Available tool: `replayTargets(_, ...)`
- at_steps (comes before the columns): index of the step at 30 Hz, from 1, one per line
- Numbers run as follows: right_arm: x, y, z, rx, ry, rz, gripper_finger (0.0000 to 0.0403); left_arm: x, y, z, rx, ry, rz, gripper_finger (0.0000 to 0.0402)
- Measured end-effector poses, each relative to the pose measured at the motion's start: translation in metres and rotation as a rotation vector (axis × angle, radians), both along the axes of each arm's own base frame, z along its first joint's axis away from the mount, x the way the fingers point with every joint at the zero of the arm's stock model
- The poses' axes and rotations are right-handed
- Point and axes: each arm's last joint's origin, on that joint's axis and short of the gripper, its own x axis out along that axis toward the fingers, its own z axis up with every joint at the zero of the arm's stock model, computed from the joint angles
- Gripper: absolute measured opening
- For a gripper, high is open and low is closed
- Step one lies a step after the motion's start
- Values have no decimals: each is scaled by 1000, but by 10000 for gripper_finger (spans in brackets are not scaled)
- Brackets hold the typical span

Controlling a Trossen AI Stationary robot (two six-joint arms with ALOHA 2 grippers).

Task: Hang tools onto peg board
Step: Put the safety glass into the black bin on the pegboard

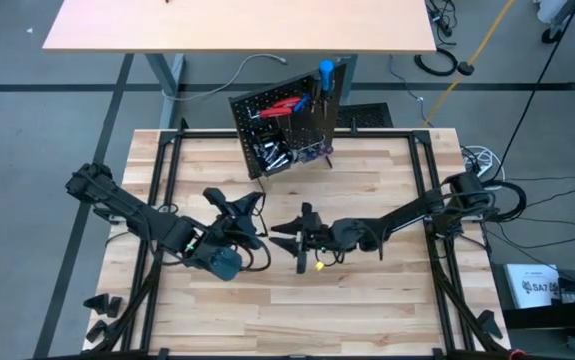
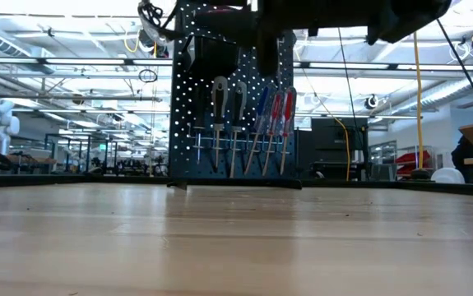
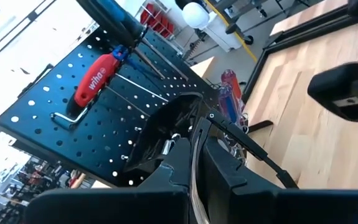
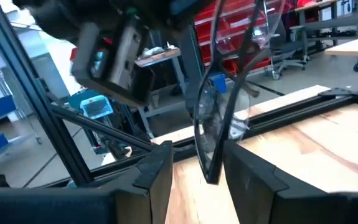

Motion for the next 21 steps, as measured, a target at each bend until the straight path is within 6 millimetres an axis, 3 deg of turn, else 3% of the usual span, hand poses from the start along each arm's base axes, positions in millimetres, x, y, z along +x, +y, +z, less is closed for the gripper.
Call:
replayTargets(6, 3, -4, -8, 2, 30, -52, 138, 0, 0, 0, -5, -7, -2, 17)
replayTargets(15, 3, -6, -8, 31, 32, -56, 190, 3, 0, 3, -28, -41, -2, 17)
replayTargets(21, 3, -6, -8, 38, 28, -55, 197, 5, 0, 5, -48, -80, 3, 17)
